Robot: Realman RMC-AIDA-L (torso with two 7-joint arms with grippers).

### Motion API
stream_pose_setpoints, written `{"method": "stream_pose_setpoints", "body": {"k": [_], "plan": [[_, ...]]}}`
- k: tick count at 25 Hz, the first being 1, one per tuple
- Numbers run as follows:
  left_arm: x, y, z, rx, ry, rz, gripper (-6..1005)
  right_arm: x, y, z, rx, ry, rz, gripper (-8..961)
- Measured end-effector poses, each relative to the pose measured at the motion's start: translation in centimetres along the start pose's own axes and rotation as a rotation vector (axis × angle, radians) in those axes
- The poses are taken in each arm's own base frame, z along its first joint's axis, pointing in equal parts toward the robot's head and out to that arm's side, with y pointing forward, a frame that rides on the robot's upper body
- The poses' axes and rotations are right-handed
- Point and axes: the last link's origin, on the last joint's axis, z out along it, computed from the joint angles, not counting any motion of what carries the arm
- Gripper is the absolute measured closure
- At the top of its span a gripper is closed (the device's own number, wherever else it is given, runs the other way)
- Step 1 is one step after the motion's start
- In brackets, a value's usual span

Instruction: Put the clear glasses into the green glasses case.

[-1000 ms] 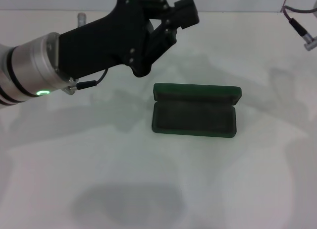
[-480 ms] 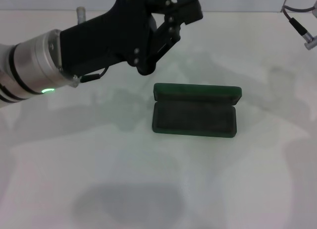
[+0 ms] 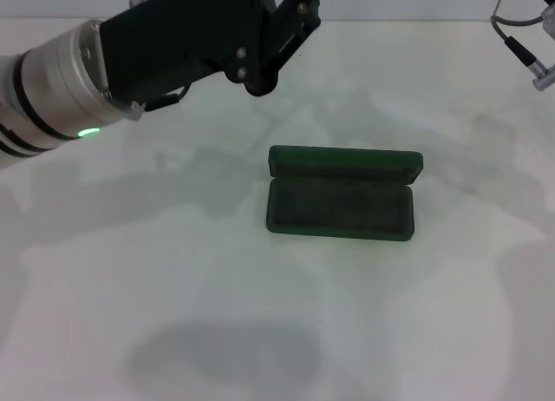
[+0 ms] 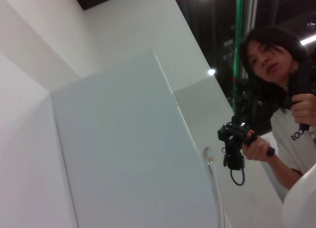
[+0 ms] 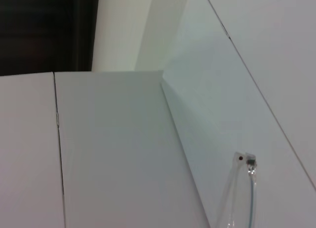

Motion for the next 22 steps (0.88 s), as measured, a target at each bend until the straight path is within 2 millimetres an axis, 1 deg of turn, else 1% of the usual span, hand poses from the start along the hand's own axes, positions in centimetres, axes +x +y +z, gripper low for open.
{"method": "stream_pose_setpoints", "body": {"k": [10,22], "plan": [[0.3,-0.6,-0.1,0.014,0.003,0.026,933,0.6,0.2,0.4,-0.033,0.055,0.0,898],[0.3,-0.6,-0.3,0.019,-0.003,0.023,930,1.7,1.0,1.1,-0.11,0.149,0.017,898]]}}
